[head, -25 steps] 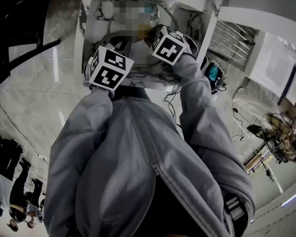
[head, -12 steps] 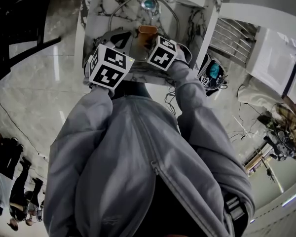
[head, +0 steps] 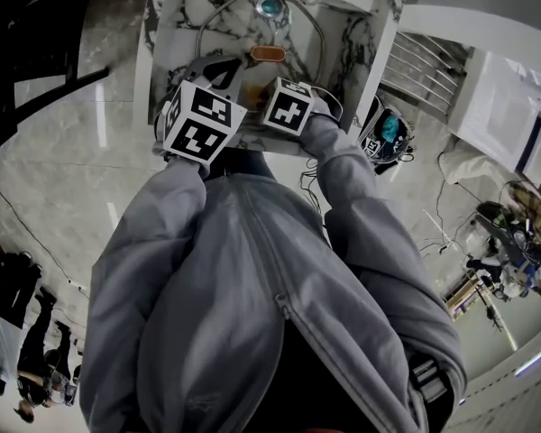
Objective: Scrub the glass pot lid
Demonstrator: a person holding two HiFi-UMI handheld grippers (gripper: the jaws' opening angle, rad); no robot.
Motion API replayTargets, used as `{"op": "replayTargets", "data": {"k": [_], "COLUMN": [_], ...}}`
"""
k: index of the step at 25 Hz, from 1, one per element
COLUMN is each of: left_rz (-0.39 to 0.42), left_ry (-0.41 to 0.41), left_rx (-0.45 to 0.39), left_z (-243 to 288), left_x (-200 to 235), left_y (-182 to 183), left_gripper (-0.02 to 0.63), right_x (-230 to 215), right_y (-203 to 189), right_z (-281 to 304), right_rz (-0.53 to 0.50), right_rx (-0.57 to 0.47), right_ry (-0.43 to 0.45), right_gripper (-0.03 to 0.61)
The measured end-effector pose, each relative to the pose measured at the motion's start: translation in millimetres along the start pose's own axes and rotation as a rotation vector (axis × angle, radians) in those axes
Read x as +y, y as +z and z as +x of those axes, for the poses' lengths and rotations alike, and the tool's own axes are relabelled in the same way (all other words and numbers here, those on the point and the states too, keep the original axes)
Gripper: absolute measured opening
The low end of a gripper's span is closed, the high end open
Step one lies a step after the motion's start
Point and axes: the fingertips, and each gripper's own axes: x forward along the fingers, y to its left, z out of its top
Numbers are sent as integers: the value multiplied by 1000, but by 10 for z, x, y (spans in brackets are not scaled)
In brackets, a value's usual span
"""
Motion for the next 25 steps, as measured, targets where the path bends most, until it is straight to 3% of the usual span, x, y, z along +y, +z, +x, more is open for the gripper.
{"op": "replayTargets", "data": {"k": [7,9,13,19,20,22,25], "left_rz": [9,26,65,143,160,204,293], "left_ry": [-18,-35,-51,-139,-160,-187,-214], "left_rx": [17,29,36,76,88,107,135], "left_z": [92,164,348,701,755,857,1035], "left_x": [6,-1,29,-54,-78,-109,-151], "left_y": [6,16,55,87,81,72,26], "left_gripper": [15,17,17,20,46,180,245], "right_x": [289,273,95,-301,-378,-542,-808], "right_y": [-10,-4,5,-292,-326,-356,-358], "right_z": [110,42,-265,-682,-746,-903,-1142], "right_rz": [57,70,96,144,168,208,246], "right_rx": [-46,-63,-109,-55,-65,-94,-135], "right_ry": [195,208,138,-30,-56,-115,-214], "right_gripper": [57,57,57,57,57,57,57]}}
